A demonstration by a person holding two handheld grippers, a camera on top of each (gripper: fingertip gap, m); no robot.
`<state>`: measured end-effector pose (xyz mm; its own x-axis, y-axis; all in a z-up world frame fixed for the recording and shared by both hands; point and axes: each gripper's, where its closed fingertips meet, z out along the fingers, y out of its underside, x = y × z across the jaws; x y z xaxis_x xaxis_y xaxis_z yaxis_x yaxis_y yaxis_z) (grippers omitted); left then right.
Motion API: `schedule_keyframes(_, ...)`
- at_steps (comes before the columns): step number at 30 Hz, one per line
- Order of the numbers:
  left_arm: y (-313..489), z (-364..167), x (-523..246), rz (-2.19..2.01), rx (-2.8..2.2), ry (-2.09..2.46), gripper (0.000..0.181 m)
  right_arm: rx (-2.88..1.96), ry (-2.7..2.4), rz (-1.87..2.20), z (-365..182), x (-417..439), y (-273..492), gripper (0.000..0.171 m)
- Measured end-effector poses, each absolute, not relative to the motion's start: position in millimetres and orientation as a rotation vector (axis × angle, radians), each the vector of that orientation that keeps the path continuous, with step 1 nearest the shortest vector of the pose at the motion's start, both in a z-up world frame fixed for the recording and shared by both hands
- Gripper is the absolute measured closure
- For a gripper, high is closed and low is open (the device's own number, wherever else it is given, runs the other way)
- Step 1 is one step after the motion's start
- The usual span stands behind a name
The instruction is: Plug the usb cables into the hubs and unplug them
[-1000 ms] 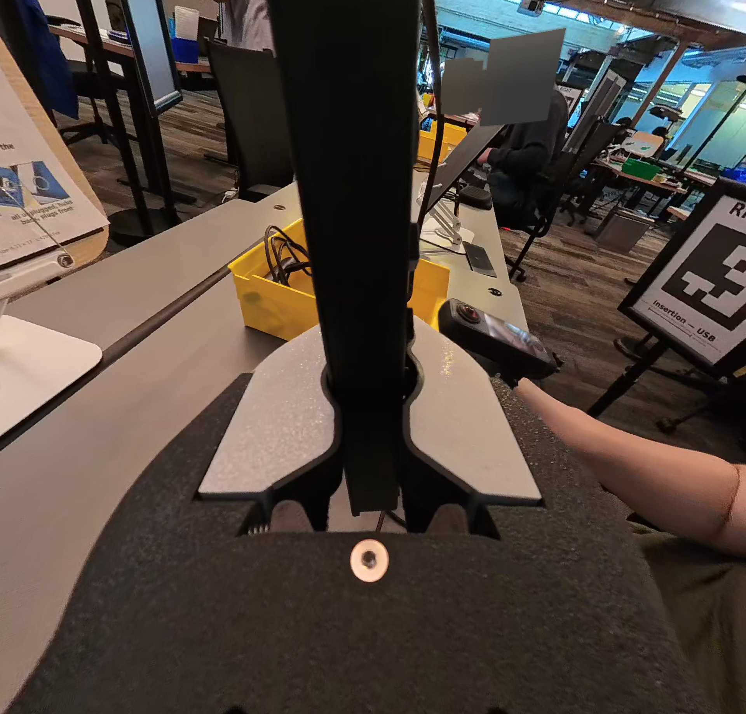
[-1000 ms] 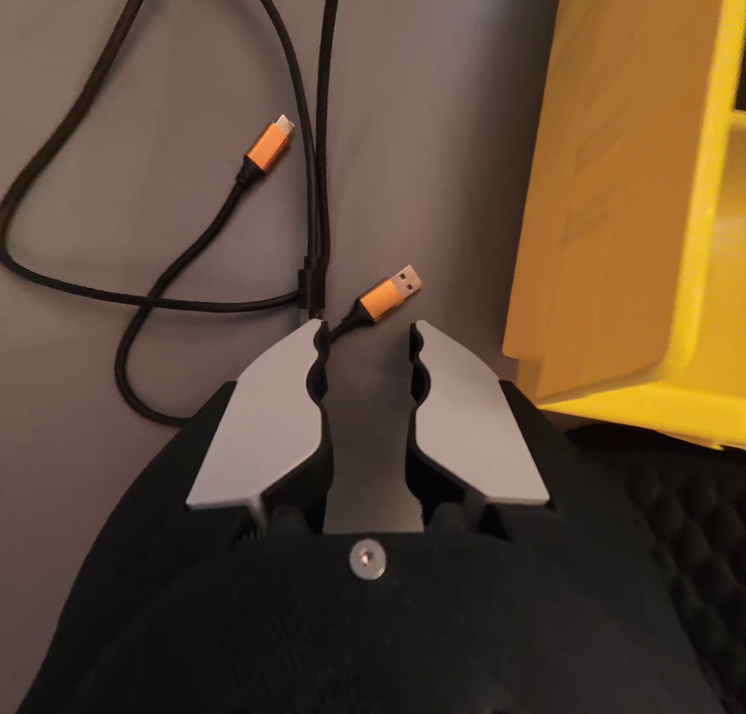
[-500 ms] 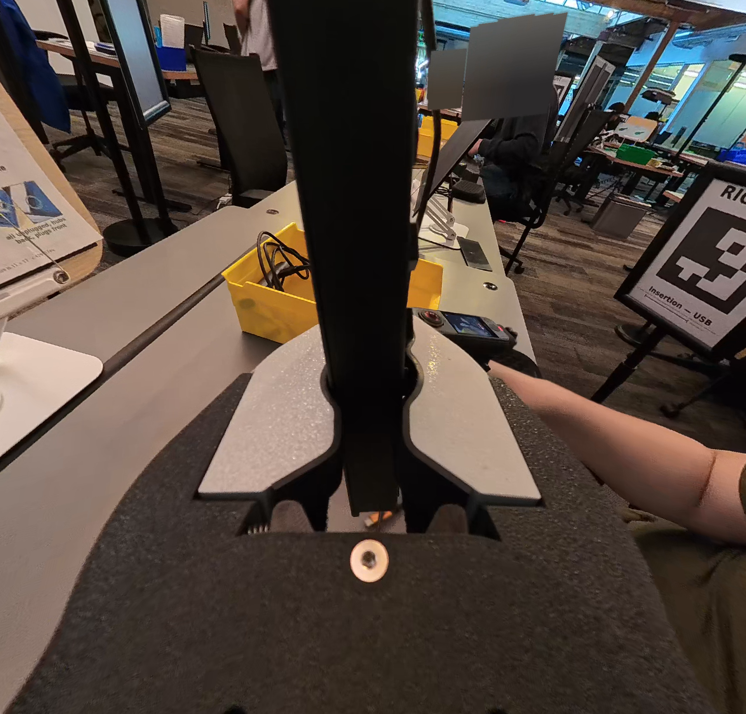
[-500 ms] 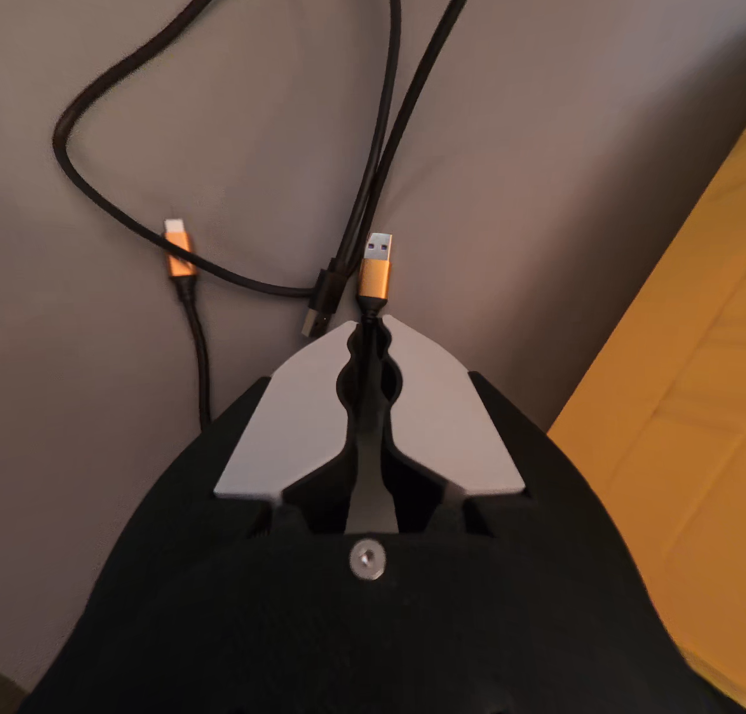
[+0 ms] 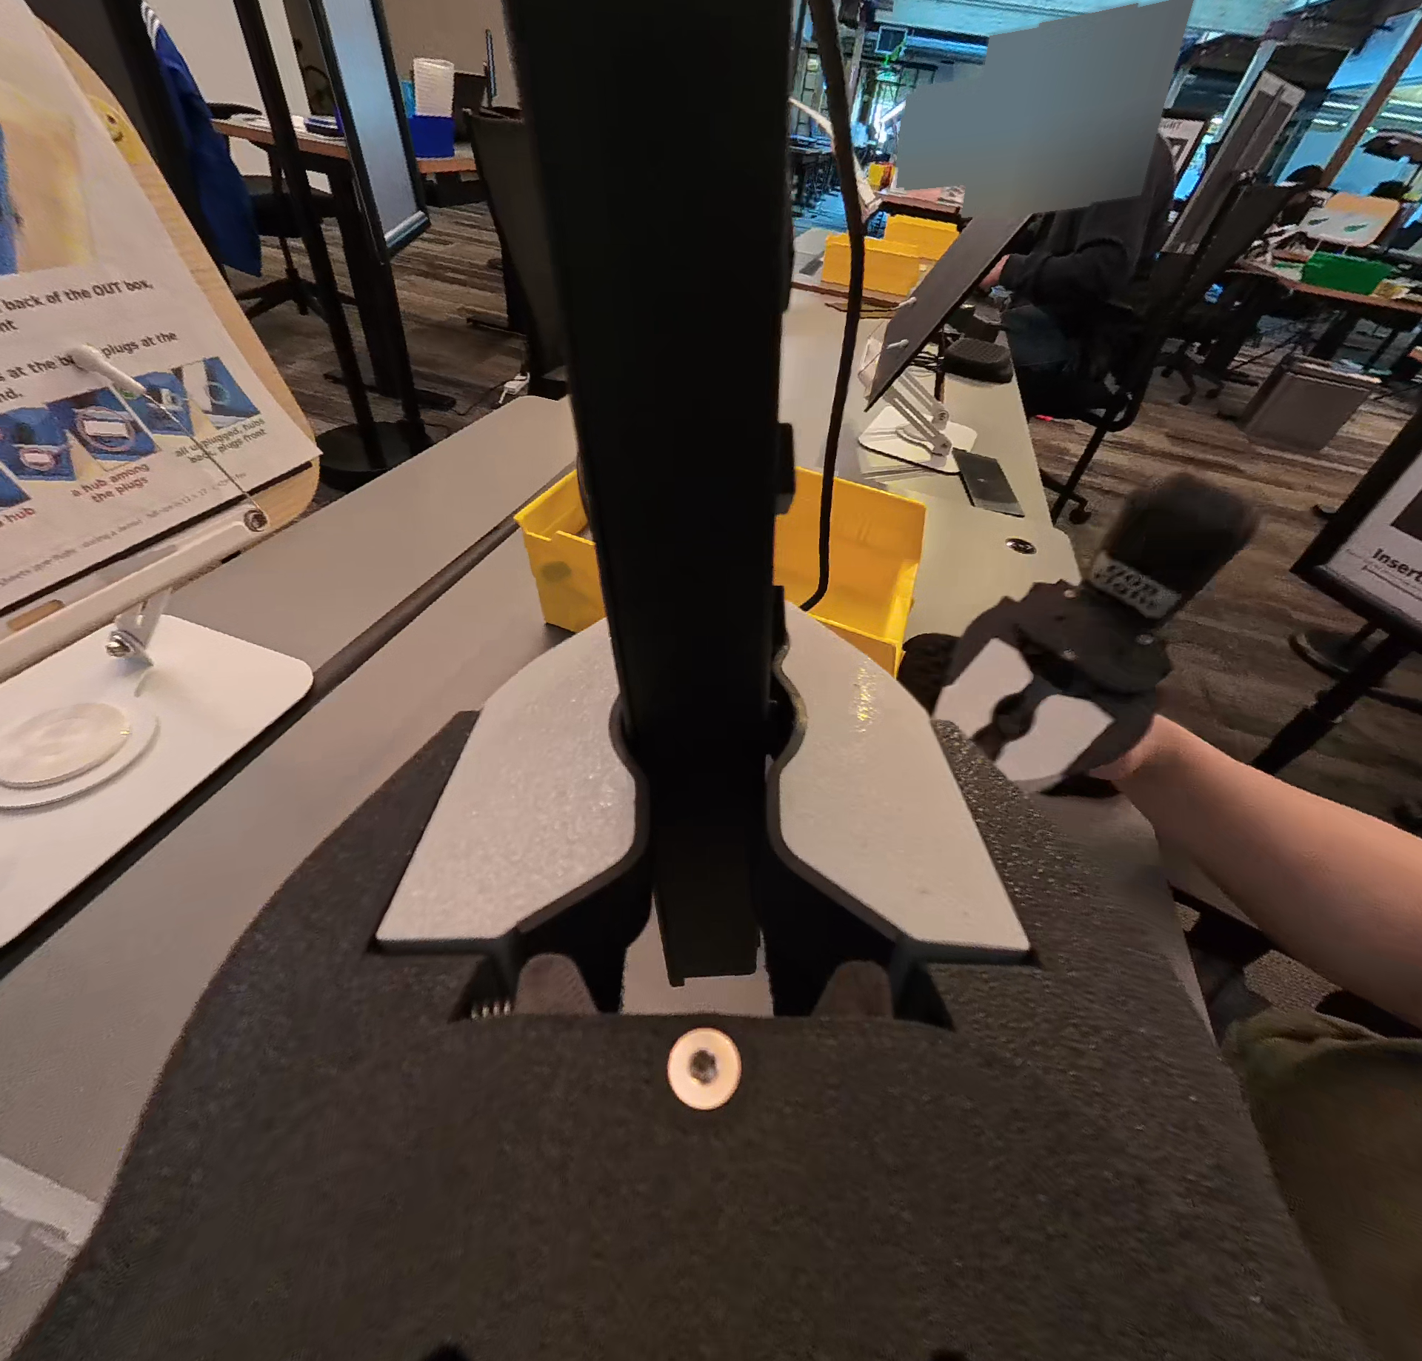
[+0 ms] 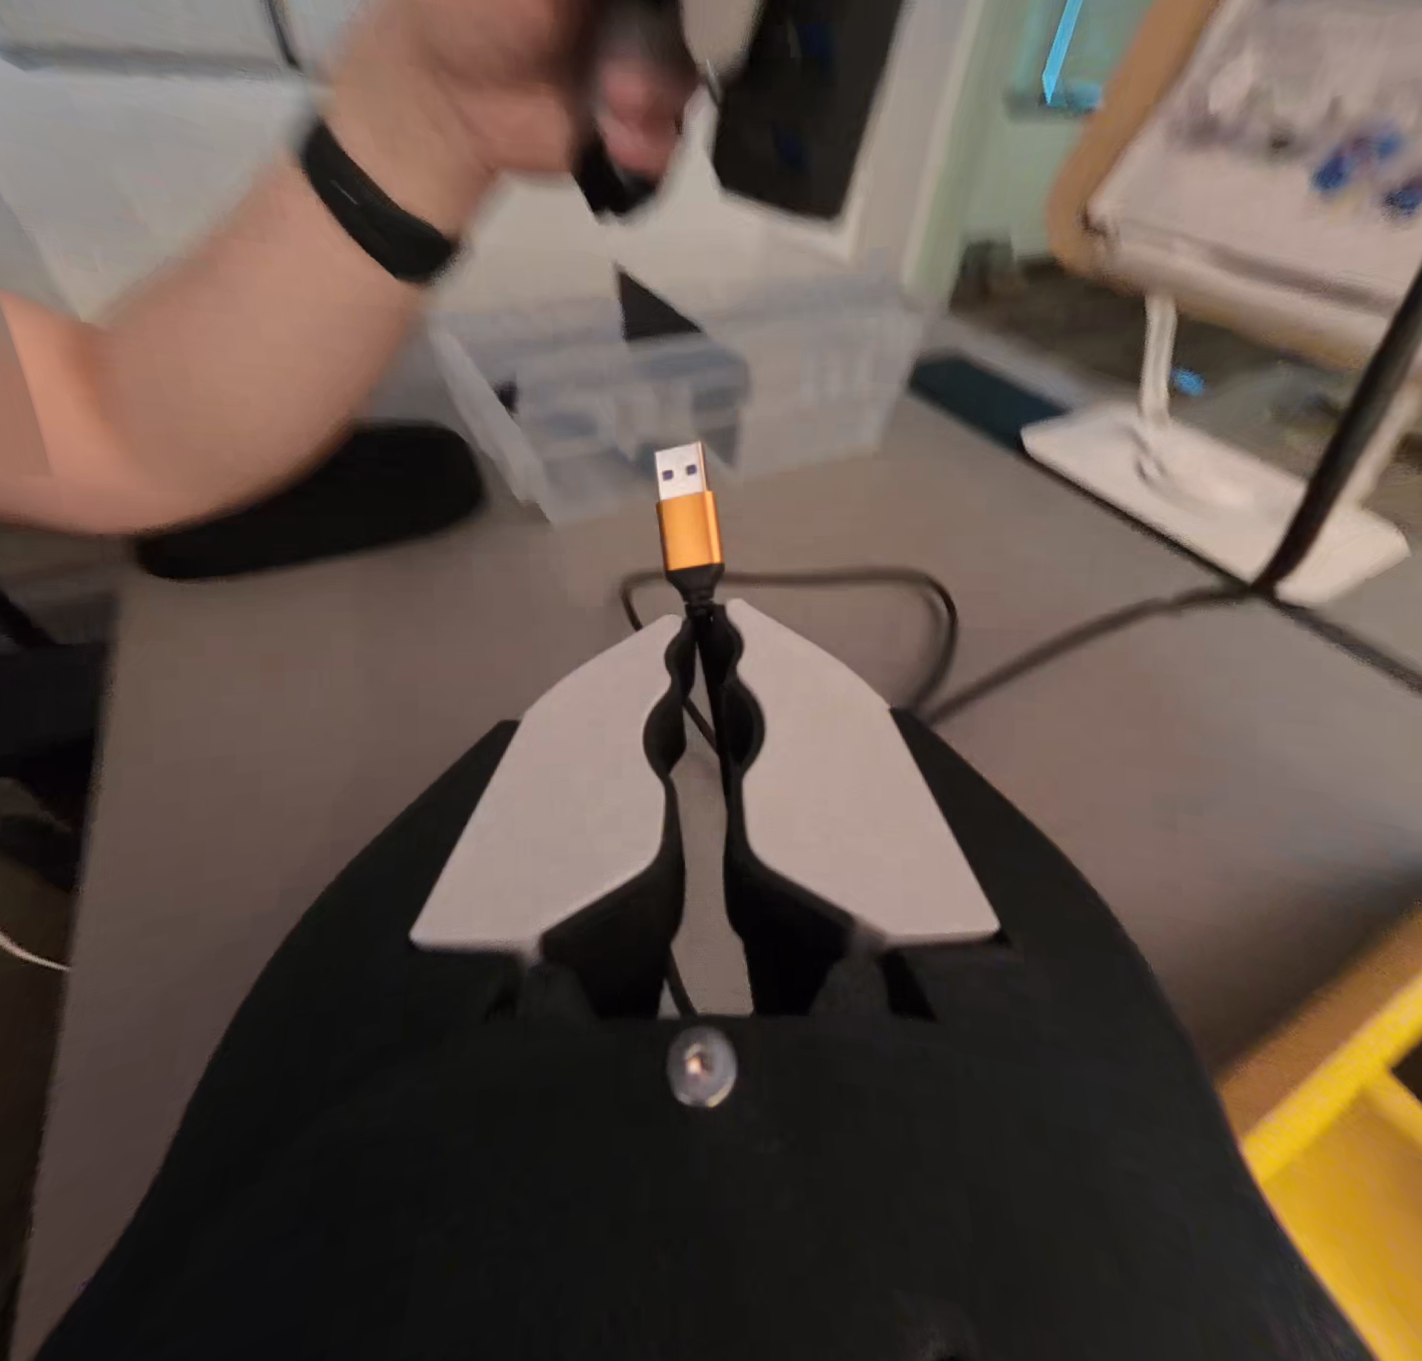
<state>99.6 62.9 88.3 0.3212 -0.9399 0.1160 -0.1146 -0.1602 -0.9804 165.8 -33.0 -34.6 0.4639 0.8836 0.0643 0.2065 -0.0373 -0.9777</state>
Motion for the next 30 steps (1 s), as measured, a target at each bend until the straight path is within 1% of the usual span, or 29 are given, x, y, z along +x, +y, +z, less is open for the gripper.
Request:
schedule_keyframes(6,66.1,87.7,103.0,-0.951,-1.536,0.972,0.156,-1.234,-1.056,1.005,23.1,163.2,-61.3,0.166)
schedule_keyframes(12,72.7,82.7,105.4,-0.828,-1.523,0.972,0.156,-1.127,-1.106,1.055,62.2,169.4,-55.3,0.166)
schedule_keyframes(17,73.5,82.3,109.8,-0.831,-1.511,0.958,0.156,-1.115,-1.139,1.014,78.1,167.7,-49.2,0.166)
schedule_keyframes(23,71.5,81.1,115.7,-0.827,-1.495,0.963,0.156,-1.212,-1.052,1.012,91.6,159.8,-35.5,0.166)
schedule_keyframes(30,68.2,76.0,122.4,-0.810,-1.502,0.988,0.156,-1.291,-1.045,0.926,91.8,149.4,-29.6,0.165)
